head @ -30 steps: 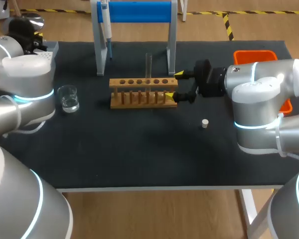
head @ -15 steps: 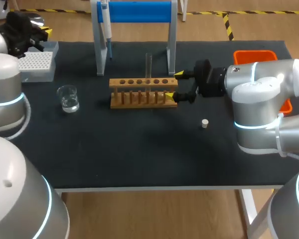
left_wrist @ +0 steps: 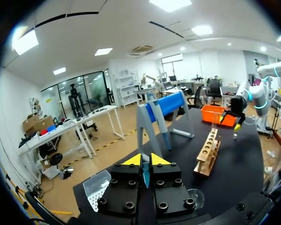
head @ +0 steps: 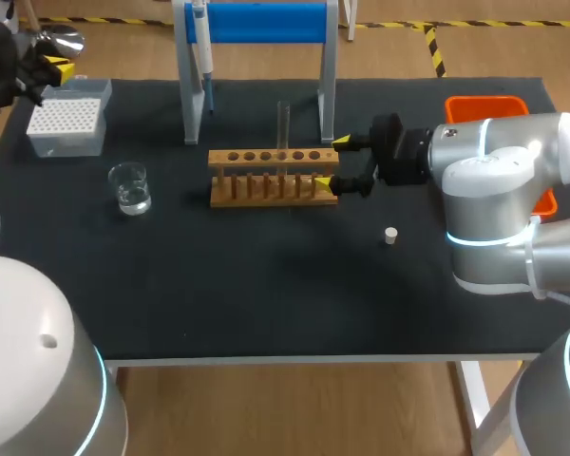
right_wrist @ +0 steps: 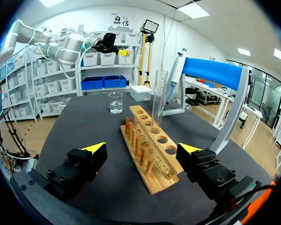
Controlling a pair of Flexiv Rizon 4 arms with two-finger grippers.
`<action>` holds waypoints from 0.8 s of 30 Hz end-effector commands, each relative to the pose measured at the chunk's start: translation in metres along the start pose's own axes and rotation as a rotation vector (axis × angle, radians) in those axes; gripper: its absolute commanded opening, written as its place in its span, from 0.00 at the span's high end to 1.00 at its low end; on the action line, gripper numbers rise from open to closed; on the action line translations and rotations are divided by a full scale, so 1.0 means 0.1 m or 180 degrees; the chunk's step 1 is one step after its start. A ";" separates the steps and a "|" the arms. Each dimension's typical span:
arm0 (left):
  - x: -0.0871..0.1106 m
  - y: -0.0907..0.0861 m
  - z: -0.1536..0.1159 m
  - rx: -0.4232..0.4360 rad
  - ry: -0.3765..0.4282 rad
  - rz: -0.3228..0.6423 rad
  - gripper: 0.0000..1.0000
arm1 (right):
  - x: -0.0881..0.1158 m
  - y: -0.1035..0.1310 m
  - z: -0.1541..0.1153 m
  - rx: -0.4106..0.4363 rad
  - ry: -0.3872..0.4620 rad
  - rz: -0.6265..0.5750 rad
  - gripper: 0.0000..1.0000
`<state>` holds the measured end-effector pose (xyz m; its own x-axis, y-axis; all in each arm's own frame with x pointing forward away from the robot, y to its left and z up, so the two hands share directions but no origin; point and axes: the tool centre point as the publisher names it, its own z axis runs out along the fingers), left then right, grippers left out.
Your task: Invert the test tube, pick up the pipette, mount the tip to pipette, aspirate from beaker and dispense into the tube, eject the tip, return the pipette, and cap with the stopper.
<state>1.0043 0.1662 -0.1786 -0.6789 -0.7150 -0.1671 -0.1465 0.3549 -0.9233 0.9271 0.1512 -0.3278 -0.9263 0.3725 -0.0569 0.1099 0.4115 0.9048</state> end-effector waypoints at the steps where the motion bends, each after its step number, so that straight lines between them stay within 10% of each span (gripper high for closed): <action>1: 0.06 -0.04 -0.01 -0.0026 0.0196 0.0085 1.00 | 0.00 -0.01 -0.01 -0.0005 0.0000 -0.0002 0.00; 24: 2.10 -0.84 0.26 -0.0504 0.1920 0.0525 1.00 | 0.00 -0.01 -0.01 -0.0005 0.0000 -0.0002 0.00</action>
<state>0.8866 -0.0142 -0.1432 -0.9751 -0.2158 -0.0516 -0.0685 0.5141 -0.8550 0.9271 0.1512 -0.3278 -0.9263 0.3724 -0.0569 0.1099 0.4116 0.9047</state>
